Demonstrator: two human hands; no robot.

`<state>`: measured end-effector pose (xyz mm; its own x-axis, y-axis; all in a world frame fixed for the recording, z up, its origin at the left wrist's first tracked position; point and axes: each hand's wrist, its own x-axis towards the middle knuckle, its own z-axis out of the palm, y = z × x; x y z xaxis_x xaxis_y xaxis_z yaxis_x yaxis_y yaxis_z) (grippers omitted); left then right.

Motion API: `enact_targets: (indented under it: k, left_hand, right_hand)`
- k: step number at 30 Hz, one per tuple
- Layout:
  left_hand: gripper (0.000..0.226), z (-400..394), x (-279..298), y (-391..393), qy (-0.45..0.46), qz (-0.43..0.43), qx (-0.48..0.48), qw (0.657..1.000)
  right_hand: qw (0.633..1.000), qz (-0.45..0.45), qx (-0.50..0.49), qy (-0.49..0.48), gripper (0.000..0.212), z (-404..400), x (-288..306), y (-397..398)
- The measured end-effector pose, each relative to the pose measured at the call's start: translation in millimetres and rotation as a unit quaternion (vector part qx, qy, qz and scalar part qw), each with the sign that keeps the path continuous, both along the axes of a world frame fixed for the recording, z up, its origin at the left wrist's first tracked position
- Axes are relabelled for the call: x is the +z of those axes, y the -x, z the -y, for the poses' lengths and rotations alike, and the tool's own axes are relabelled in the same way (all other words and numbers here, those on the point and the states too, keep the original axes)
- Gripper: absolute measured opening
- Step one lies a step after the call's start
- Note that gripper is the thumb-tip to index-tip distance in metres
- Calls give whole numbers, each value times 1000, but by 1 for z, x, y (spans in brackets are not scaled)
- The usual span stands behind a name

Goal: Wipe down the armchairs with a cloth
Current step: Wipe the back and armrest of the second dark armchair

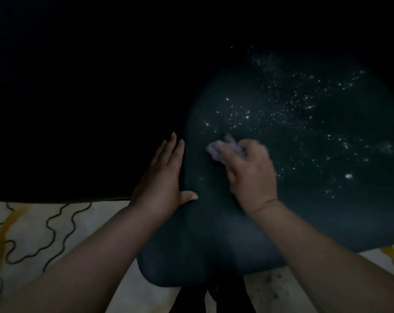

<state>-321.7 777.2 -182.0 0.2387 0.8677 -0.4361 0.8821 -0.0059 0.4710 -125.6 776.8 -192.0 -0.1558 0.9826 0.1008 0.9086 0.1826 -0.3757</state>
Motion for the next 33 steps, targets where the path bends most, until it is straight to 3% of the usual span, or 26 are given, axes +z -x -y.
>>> enact_targets:
  k: [2, 4, 8, 11, 14, 16, 18, 20, 23, 25, 27, 30, 33]
  left_hand:
    - [121, -1, 1, 1, 7, 9, 0, 1000]
    - [122, 0, 0, 1, 12, 10, 6, 1000]
    - [120, 1, -3, 0, 17, 19, 16, 1000]
    - [123, 1, -4, -1, 11, 10, 14, 1000]
    - [123, 0, -4, -1, 10, 5, 10, 1000]
    - [124, 0, -3, -2, 11, 7, 11, 1000]
    - [124, -2, 1, -3, 14, 2, 12, 1000]
    - [123, -4, 6, -4, 24, -5, 10, 1000]
    - [121, -5, 9, -5, 35, -2, 14, 999]
    - [122, -5, 7, -5, 34, -6, 16, 999]
    - [122, -4, 6, -5, 26, -15, 13, 999]
    - [122, -2, 6, -4, 20, -6, 24, 999]
    - [121, -3, 6, -8, 11, -10, 34, 999]
  right_hand:
    - [995, -11, -97, -5, 41, -1, 1, -5]
    - [992, -39, -117, -13, 40, 5, 4, 12]
    - [997, -58, 40, 18, 42, 22, 3, 52]
    - [996, -28, 81, 14, 42, 13, 0, 27]
    - [1000, 0, -2, -5, 37, 7, -3, -13]
    - [995, -16, -100, 3, 35, 8, 0, -20]
    - [990, -42, -135, -10, 36, 11, 3, -4]
    - [994, -81, -73, -2, 41, 17, 7, 21]
    - [997, -58, 59, 5, 45, 31, 6, 46]
    - [995, -55, 76, 34, 37, 25, 4, 36]
    - [997, -46, 32, 54, 29, 14, 1, 10]
    - [1000, -9, -27, 8, 43, 6, -1, -45]
    - [995, -23, -96, -1, 34, 0, 3, -55]
